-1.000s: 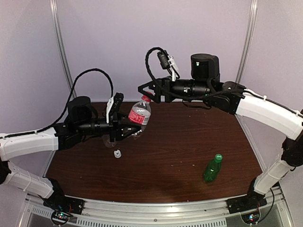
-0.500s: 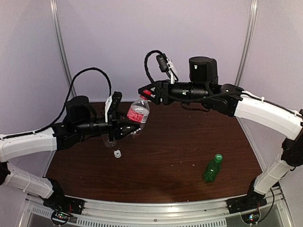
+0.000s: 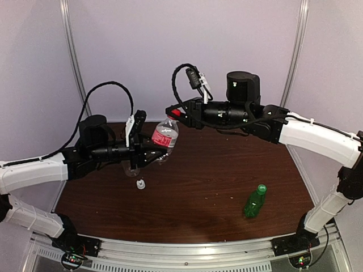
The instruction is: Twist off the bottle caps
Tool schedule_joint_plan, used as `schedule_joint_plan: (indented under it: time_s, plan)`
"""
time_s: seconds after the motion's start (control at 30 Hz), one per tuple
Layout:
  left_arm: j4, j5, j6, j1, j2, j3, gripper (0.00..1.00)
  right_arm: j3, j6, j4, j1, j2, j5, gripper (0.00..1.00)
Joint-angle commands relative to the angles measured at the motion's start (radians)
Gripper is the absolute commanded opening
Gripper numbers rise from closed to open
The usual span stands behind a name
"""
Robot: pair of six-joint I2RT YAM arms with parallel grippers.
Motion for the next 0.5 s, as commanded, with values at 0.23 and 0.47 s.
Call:
schedule_joint_plan:
  time_s: [0.23, 0.47]
  plan:
    - [0.171, 0.251, -0.02, 0.004, -0.035, -0.033, 0.13, 0.037, -0.414, -0.054, -0.085, 0.002, -0.518, 0.04]
    - [0.279, 0.427, -0.085, 0.004, -0.014, -0.05, 0.14, 0.159, -0.65, -0.234, -0.121, 0.072, -0.802, 0.07]
